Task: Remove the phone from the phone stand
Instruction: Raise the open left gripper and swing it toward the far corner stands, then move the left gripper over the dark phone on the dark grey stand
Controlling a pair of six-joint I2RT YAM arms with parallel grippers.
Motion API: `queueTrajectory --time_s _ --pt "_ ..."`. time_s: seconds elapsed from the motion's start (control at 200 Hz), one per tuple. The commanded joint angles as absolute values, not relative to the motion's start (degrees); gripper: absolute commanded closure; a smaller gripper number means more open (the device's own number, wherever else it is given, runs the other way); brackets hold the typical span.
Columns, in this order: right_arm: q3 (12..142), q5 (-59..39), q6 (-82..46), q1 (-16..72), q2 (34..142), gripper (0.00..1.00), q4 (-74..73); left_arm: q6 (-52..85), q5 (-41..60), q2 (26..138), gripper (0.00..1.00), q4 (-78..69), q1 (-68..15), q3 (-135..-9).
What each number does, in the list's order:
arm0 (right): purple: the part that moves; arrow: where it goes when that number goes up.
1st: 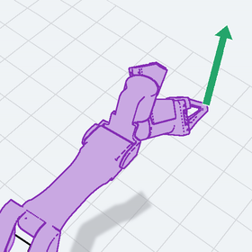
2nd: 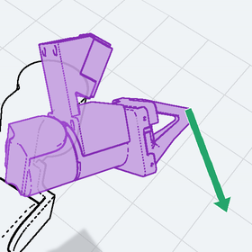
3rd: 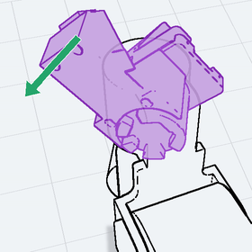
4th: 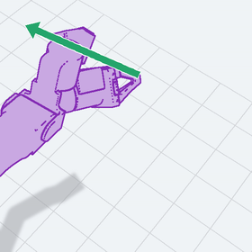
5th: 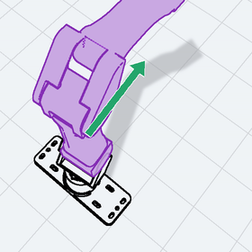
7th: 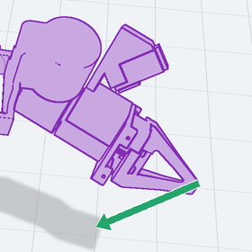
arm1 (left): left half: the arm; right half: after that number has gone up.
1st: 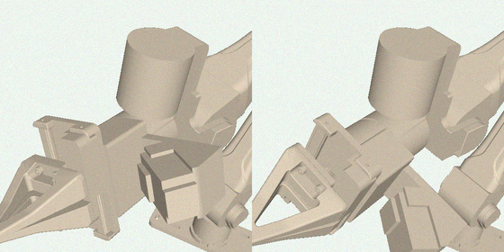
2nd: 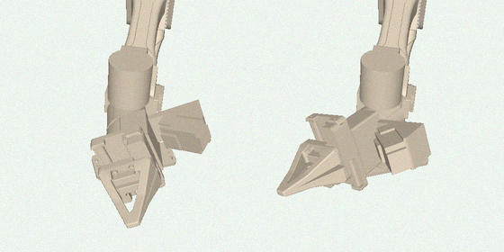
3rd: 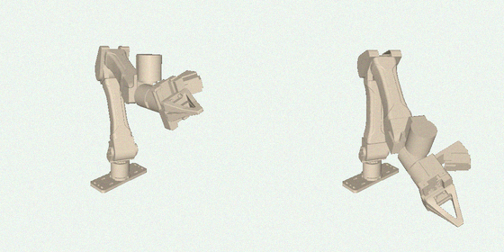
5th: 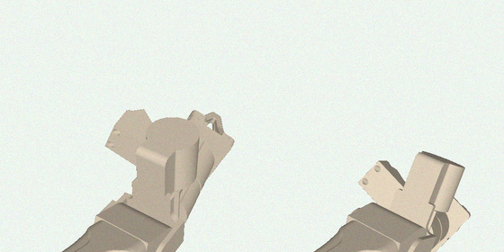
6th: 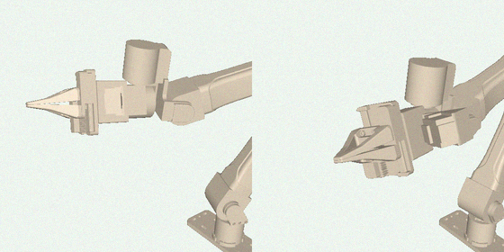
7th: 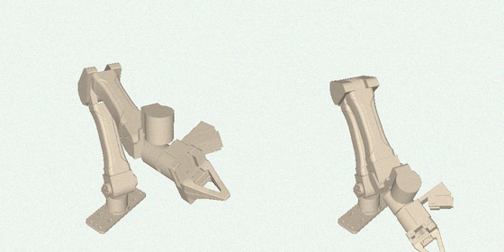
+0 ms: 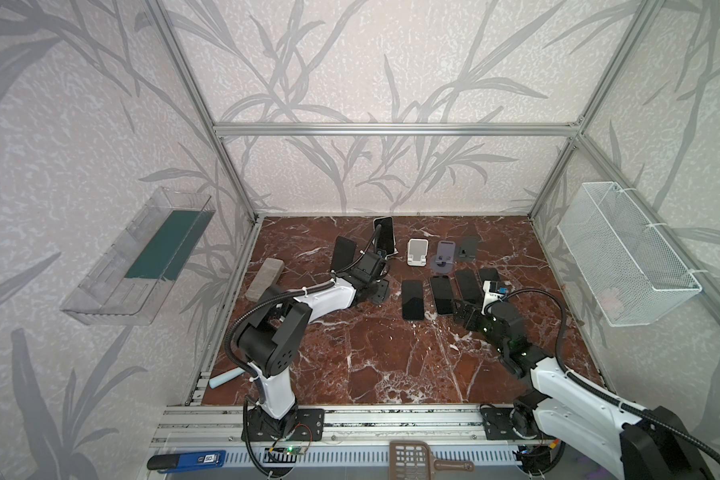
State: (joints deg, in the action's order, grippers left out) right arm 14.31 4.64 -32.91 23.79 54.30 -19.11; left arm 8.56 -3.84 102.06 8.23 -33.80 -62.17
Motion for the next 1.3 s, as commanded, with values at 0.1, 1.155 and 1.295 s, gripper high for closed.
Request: queueTrajectory --time_s 0.1,1.155,1.295 --pt "16.6 5.9 -32.2 24.2 54.0 0.10 -19.5 7.3 -6.0 90.4 0.67 15.8 -35.8 -63.5" --pt "16.5 5.3 -32.4 24.5 50.9 0.10 -18.4 15.9 -8.8 90.4 0.81 24.0 -8.8 -82.6" --pt "16.7 4.5 -32.7 24.5 51.6 0.10 -18.9 16.7 -11.5 95.8 0.82 23.0 -7.8 -84.4"
